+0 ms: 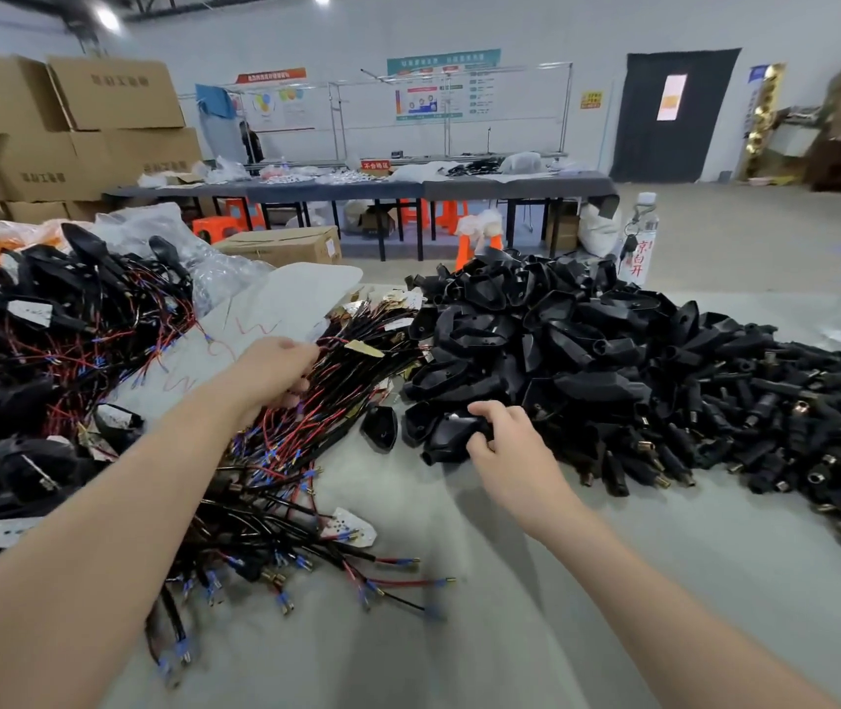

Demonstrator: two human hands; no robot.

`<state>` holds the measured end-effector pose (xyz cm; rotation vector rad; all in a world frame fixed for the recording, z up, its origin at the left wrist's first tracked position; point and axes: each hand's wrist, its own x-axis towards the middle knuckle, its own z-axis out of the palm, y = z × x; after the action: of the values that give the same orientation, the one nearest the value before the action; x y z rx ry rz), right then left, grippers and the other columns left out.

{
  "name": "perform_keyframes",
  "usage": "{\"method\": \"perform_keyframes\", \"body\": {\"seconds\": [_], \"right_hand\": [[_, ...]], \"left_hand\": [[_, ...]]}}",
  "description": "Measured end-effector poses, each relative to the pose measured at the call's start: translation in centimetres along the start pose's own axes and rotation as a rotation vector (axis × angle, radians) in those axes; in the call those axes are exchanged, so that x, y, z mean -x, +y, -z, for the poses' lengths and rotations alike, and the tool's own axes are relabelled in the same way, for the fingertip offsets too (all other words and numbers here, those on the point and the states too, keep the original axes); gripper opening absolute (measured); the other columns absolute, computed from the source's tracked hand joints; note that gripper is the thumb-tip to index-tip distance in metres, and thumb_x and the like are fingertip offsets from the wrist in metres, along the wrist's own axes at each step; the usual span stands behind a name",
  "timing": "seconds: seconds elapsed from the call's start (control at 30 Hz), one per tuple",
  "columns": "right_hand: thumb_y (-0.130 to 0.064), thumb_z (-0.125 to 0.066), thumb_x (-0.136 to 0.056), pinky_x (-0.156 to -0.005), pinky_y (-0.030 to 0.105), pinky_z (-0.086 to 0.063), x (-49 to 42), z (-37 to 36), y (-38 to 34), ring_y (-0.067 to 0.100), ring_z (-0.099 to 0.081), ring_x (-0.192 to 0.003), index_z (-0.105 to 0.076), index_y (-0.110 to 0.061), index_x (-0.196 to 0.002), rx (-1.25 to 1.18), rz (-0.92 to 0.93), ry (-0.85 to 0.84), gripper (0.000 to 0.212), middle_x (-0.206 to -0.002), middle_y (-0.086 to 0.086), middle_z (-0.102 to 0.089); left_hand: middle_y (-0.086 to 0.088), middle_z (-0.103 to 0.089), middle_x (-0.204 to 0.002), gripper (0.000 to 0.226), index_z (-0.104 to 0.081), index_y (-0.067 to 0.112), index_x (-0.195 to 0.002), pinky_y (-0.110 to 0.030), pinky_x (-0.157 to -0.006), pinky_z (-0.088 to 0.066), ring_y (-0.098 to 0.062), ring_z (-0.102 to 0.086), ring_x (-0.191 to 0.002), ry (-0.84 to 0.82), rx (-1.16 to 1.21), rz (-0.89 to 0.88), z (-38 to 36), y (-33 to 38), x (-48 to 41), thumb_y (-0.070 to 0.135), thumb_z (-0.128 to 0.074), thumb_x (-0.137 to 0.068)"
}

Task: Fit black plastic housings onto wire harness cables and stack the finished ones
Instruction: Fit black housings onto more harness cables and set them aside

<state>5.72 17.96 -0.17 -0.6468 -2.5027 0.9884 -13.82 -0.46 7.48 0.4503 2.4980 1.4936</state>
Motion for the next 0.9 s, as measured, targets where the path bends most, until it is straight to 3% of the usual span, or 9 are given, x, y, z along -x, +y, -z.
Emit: {"method": "perform_keyframes", "body": {"seconds": [0.1, 0.17, 0.27, 0.33, 0.47, 0.6, 0.73, 0.8, 0.9], "right_hand": [[-0.03, -0.039, -0.101, -0.085, 0.038, -0.049, -0.7, -0.9, 0.0, 0.028, -0.062, -0.097, -0.038, -0.031, -0.146, 0.126, 0.024, -0.053, 0.044, -0.144, -0.006, -0.038], [-0.032, -0.04, -0.102, -0.084, 0.038, -0.05, -1.1, -1.3, 0.3, 0.03, -0.062, -0.1, -0.031, -0.031, -0.15, 0.229, 0.05, -0.087, 0.049, -0.15, -0.006, -0.034], [-0.036, -0.041, -0.103, -0.083, 0.04, -0.049, -1.9, -1.6, 0.5, 0.035, -0.061, -0.105, -0.024, -0.03, -0.154, 0.392, 0.048, -0.138, 0.054, -0.155, -0.002, -0.03], [-0.039, -0.042, -0.103, -0.083, 0.041, -0.049, -2.3, -1.7, 0.4, 0.037, -0.061, -0.107, -0.022, -0.028, -0.154, 0.472, 0.058, -0.162, 0.056, -0.152, 0.004, -0.033], [-0.044, -0.048, -0.102, -0.079, 0.042, -0.047, -2.8, -1.7, -0.3, 0.039, -0.06, -0.107, -0.031, -0.023, -0.146, 0.542, 0.057, -0.189, 0.052, -0.14, 0.009, -0.041], [-0.042, -0.052, -0.1, -0.074, 0.04, -0.044, -3.0, -1.9, -1.4, 0.04, -0.061, -0.102, -0.041, -0.016, -0.126, 0.545, 0.098, -0.162, 0.039, -0.131, 0.007, -0.045], [-0.04, -0.054, -0.099, -0.073, 0.038, -0.041, -3.2, -2.5, -2.3, 0.038, -0.062, -0.104, -0.039, -0.016, -0.132, 0.558, 0.153, -0.195, 0.044, -0.133, 0.008, -0.045], [-0.044, -0.056, -0.098, -0.072, 0.037, -0.041, -3.0, -2.5, -2.4, 0.037, -0.063, -0.102, -0.033, -0.02, -0.144, 0.622, 0.172, -0.256, 0.056, -0.139, 0.009, -0.036], [-0.046, -0.059, -0.096, -0.07, 0.037, -0.039, -2.9, -2.3, -2.3, 0.035, -0.061, -0.099, -0.037, -0.018, -0.143, 0.7, 0.188, -0.291, 0.058, -0.137, 0.012, -0.031]], "left_hand": [[-0.003, -0.064, -0.089, 0.02, -0.059, 0.012, -0.086, -0.029, -0.059, -0.053, -0.017, -0.061, -0.077, -0.139, -0.079, -0.139, -0.2, 2.1, 3.6, 0.028, -0.052, -0.096], [0.005, -0.072, -0.082, 0.021, -0.063, 0.019, -0.089, -0.033, -0.062, -0.058, -0.017, -0.069, -0.075, -0.417, -0.423, -0.209, -1.0, 2.0, 6.7, 0.036, -0.052, -0.095], [0.017, -0.07, -0.078, 0.018, -0.061, 0.033, -0.089, -0.027, -0.065, -0.061, -0.004, -0.069, -0.065, -0.815, -0.847, -0.086, -2.2, 0.9, 9.9, 0.045, -0.049, -0.095], [0.012, -0.07, -0.085, 0.02, -0.061, 0.031, -0.092, -0.025, -0.062, -0.059, -0.004, -0.069, -0.064, -0.764, -0.834, -0.048, -2.5, 0.4, 9.9, 0.045, -0.048, -0.097], [-0.009, -0.072, -0.088, 0.038, -0.063, 0.006, -0.097, -0.028, -0.059, -0.059, -0.021, -0.073, -0.066, -0.384, -0.613, 0.037, -4.1, -0.6, 7.8, 0.038, -0.044, -0.102], [-0.007, -0.059, -0.062, 0.035, -0.05, 0.007, -0.075, -0.02, -0.041, -0.045, -0.016, -0.059, -0.037, -0.351, -0.755, 0.104, -7.9, -1.7, 8.2, 0.033, -0.05, -0.099], [-0.004, -0.045, -0.063, 0.034, -0.039, 0.012, -0.068, -0.026, -0.055, -0.038, -0.03, -0.059, -0.066, -0.33, -0.9, 0.015, -10.0, -2.2, 8.2, 0.024, -0.053, -0.096], [-0.007, -0.053, -0.064, 0.03, -0.045, 0.009, -0.072, -0.024, -0.047, -0.039, -0.022, -0.054, -0.053, -0.351, -0.732, 0.071, -9.6, -2.0, 8.2, 0.024, -0.053, -0.097], [-0.006, -0.067, -0.062, 0.027, -0.059, 0.001, -0.087, -0.021, -0.041, -0.039, -0.013, -0.049, -0.041, -0.327, -0.187, 0.152, -7.8, -1.1, 8.5, 0.02, -0.046, -0.101]]}}
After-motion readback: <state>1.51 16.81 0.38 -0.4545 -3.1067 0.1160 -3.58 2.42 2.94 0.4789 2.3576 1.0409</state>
